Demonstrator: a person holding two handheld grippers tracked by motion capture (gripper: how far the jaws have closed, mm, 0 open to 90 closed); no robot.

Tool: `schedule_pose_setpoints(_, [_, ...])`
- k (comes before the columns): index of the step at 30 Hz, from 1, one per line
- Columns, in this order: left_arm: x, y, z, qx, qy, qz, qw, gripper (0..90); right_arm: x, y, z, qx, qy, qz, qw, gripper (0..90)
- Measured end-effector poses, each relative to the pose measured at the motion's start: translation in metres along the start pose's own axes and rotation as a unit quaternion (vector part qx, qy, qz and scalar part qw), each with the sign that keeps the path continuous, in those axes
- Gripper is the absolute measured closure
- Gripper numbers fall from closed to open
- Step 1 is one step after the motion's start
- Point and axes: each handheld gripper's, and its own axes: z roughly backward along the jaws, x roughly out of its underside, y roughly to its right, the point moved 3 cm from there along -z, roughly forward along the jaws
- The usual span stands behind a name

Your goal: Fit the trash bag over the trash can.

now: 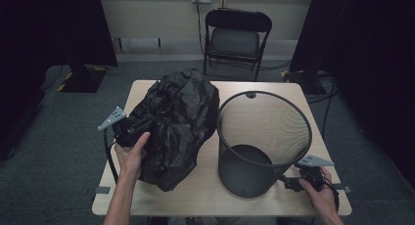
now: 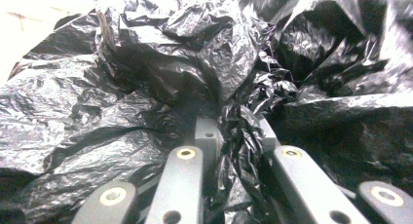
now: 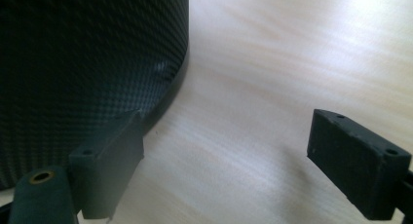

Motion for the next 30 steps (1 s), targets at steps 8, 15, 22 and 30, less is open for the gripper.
schedule_pose_setpoints(8, [-0.024,0.016,0.013,0.016,0.037,-0.004,0.9992,80.4,-0.003,-0.004,0.014,-0.006,0.034,-0.007,0.9994,13.3])
schedule_pose_setpoints(15, [-0.038,0.034,0.018,0.044,0.056,-0.021,0.9973,80.4,-0.005,-0.002,0.018,-0.010,0.059,-0.022,0.9980,15.3])
schedule_pose_setpoints(22, [-0.059,0.057,0.031,0.089,0.082,-0.034,0.9921,80.3,-0.007,-0.005,0.019,-0.021,0.070,-0.022,0.9971,15.6])
schedule_pose_setpoints(30, [-0.070,0.083,0.033,0.122,0.087,-0.074,0.9860,80.3,-0.011,-0.007,0.015,-0.028,0.077,-0.018,0.9964,15.4])
